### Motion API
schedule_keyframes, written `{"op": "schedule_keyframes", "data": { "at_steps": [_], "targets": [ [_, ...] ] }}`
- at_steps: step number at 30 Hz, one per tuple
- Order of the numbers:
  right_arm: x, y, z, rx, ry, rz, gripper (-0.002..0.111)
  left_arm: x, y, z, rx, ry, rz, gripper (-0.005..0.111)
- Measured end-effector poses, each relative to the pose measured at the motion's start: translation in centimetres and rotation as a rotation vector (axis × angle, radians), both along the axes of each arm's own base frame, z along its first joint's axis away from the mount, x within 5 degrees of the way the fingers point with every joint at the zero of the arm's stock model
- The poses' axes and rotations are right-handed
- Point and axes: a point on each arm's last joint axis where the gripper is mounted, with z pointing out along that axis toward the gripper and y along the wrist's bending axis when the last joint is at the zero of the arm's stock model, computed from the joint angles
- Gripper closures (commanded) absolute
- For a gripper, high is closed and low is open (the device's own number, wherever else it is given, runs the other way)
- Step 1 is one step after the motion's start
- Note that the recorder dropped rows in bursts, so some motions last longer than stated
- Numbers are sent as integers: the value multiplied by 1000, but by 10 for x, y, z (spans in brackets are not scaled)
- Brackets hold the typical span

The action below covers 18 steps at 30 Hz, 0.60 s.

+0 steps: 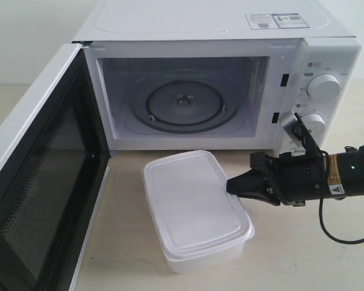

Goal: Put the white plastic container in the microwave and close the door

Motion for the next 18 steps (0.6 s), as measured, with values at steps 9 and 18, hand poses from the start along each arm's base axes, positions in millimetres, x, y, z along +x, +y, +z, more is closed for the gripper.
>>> {"op": "schedule_keyframes", "data": {
  "at_steps": [9,18],
  "targets": [
    [-5,2,1,-13,25,110,92,0,0,0,0,0,0,102],
    [-5,0,-1,-73,37,161,61,0,0,0,0,0,0,102]
  ]
}}
